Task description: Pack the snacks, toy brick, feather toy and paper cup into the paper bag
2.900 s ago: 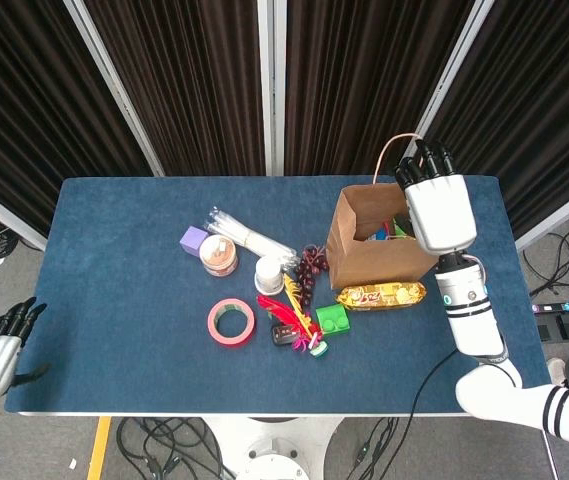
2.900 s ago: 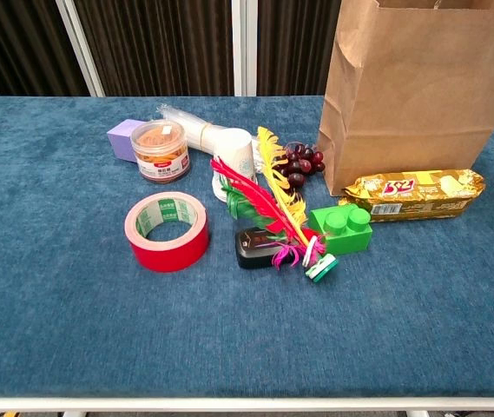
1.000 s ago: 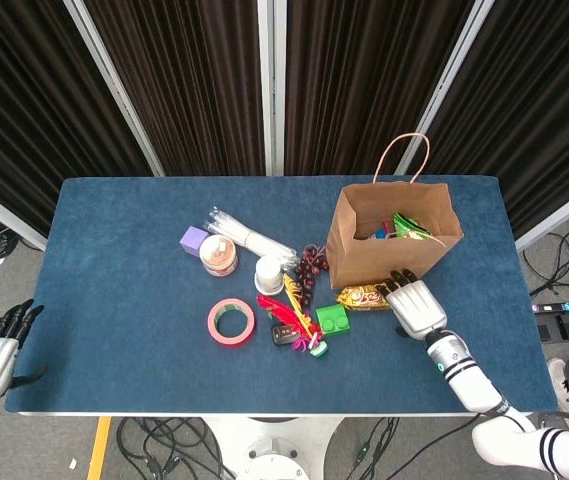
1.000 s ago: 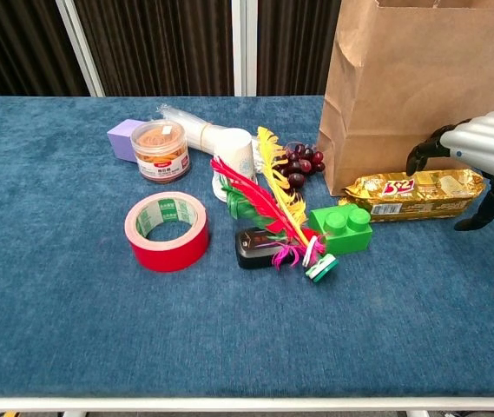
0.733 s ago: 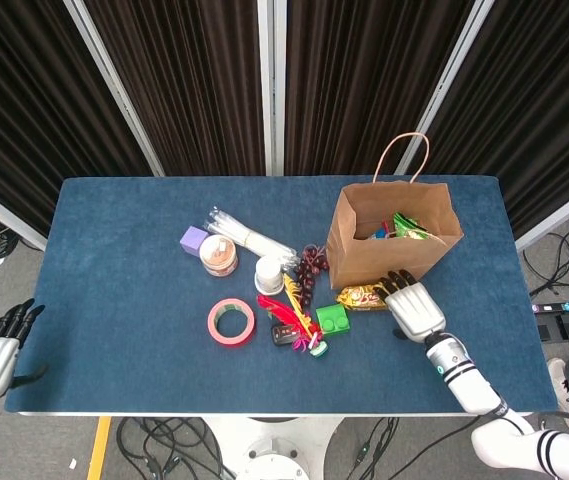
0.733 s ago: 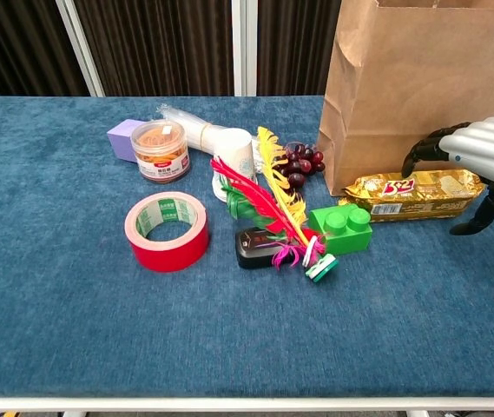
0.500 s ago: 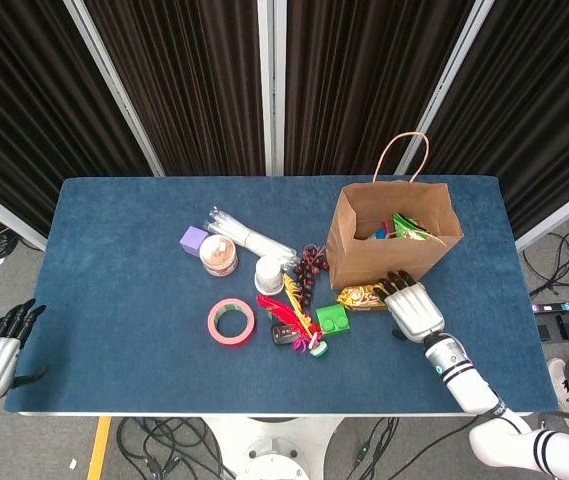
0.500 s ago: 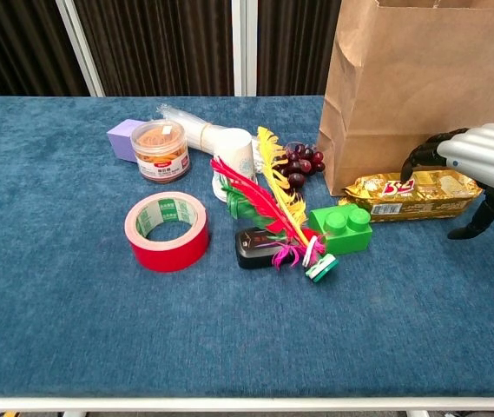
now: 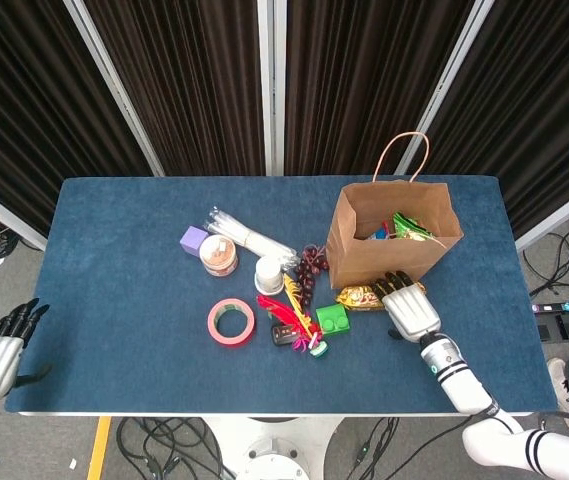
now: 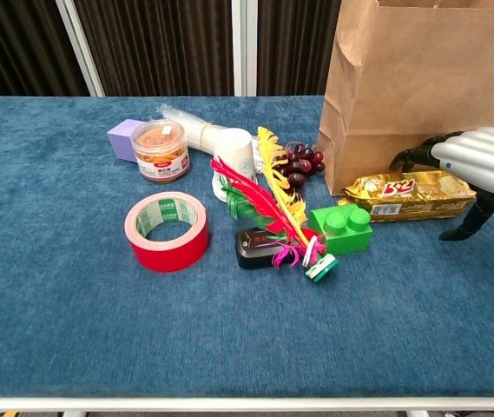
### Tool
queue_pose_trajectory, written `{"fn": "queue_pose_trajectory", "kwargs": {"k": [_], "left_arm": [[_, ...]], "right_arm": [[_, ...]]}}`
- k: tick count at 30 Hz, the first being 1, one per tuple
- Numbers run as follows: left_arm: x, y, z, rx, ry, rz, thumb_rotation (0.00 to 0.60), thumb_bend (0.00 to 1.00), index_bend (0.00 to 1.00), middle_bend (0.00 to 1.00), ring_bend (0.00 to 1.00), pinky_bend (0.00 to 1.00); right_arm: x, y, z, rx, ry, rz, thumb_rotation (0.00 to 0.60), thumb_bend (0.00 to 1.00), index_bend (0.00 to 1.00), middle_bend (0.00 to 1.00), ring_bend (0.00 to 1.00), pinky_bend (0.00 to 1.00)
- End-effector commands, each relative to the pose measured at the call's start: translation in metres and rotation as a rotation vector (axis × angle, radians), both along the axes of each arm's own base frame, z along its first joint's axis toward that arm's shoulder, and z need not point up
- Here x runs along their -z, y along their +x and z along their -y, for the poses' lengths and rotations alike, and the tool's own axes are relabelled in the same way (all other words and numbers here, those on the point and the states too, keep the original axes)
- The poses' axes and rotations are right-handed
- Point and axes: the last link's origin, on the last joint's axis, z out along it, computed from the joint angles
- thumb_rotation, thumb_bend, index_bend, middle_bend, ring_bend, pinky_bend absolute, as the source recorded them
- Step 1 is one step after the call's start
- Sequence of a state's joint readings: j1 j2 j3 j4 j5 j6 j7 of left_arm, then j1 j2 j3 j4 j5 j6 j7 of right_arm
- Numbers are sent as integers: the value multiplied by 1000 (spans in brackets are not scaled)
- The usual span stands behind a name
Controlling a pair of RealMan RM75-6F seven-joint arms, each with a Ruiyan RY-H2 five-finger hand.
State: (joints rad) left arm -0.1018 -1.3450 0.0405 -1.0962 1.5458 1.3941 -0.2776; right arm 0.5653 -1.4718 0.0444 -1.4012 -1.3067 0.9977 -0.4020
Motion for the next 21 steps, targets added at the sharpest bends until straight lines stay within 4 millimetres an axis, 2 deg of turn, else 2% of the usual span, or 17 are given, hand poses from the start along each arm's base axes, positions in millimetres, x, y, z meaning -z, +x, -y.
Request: {"fn": "queue_pose_trajectory", "kwargs": {"k": [1, 16, 21], "left_arm": [[1, 1, 0, 2, -1, 0, 600, 258, 111, 85, 24, 166], [3, 0, 0, -1, -12, -2, 600, 258, 117, 84, 24, 167], [4, -1, 1, -3, -13, 0, 600, 258, 126, 85, 24, 167]], "right_arm": [[-1, 0, -2, -2, -2, 2, 600, 0, 144, 283, 112, 145], [5, -4, 1, 23, 7, -10, 600, 0, 143, 253, 90, 149], [7, -3, 1, 18, 3, -23, 600, 0, 143, 275, 125, 182]]}}
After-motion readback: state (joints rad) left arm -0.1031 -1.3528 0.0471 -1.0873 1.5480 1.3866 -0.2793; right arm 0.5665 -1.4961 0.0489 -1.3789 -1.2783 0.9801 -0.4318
